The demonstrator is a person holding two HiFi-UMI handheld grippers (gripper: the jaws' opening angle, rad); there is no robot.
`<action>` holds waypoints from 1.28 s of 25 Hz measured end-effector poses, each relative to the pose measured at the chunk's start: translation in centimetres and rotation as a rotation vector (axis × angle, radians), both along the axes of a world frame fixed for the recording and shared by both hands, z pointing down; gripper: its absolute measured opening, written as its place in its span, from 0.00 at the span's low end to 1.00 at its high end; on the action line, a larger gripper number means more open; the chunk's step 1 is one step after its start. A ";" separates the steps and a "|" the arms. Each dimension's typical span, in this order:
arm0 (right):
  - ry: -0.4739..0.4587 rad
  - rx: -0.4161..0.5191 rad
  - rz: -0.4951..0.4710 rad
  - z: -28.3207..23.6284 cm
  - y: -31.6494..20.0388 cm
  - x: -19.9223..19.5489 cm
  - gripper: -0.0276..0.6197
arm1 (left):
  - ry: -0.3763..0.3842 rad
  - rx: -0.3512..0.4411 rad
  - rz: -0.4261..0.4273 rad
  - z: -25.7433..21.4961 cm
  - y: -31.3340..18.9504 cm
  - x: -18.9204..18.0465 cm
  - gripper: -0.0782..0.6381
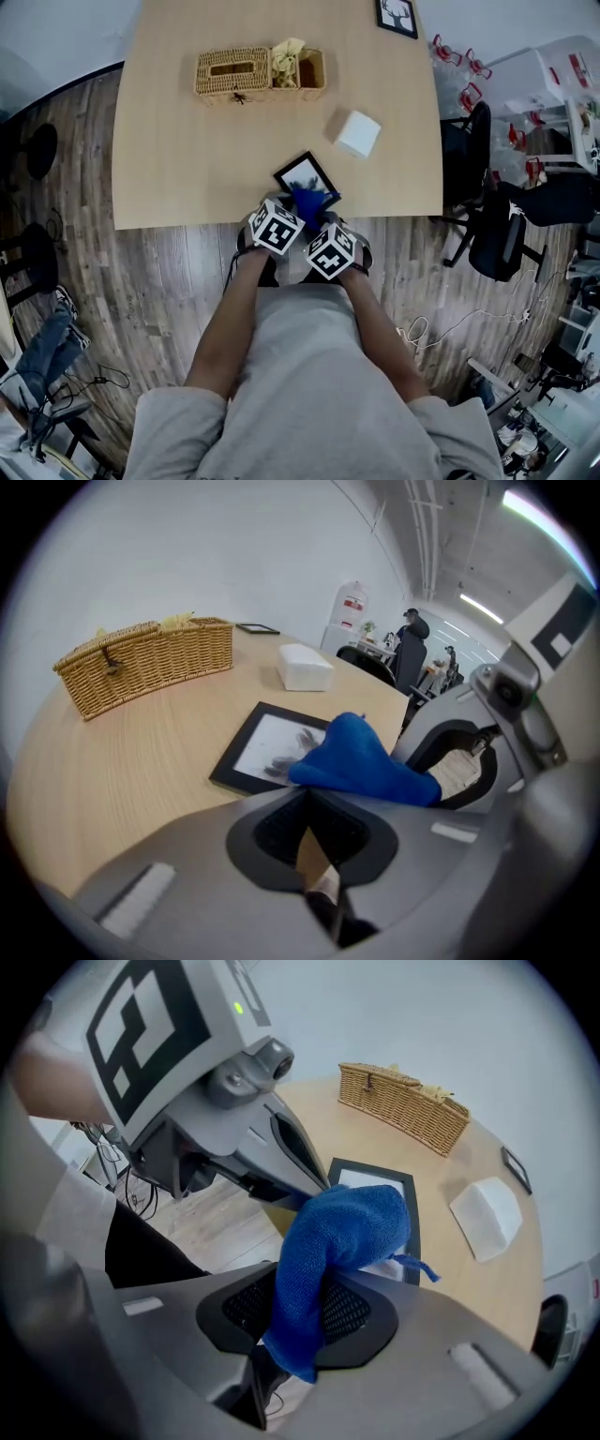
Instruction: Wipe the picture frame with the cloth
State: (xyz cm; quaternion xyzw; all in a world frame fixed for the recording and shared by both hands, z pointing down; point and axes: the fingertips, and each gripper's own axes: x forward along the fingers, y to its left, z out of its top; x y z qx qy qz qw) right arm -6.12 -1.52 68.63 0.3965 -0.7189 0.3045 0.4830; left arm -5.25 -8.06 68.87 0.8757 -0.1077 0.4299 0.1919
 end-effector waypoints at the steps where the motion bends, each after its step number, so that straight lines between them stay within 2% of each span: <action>1: 0.000 -0.002 0.001 0.0 0.0 0.1 0.20 | 0.003 0.000 0.002 -0.1 0.0 0.1 0.18; 5: 0.005 -0.006 0.011 -0.1 -0.1 0.4 0.20 | 0.016 0.002 0.004 -0.3 0.0 0.2 0.18; 14: -0.032 0.012 0.109 0.1 -0.6 0.8 0.21 | 0.017 0.010 0.062 -0.3 -0.1 0.4 0.18; 20: -0.081 0.004 0.065 0.1 -0.1 0.6 0.20 | -0.034 0.079 0.157 0.0 0.6 0.2 0.18; 22: -0.081 0.011 0.057 0.1 0.0 1.5 0.21 | -0.048 0.079 0.165 0.1 0.7 0.2 0.18; 32: -0.133 0.060 0.162 0.1 -1.9 8.4 0.20 | -0.113 0.115 0.136 0.3 0.6 0.6 0.18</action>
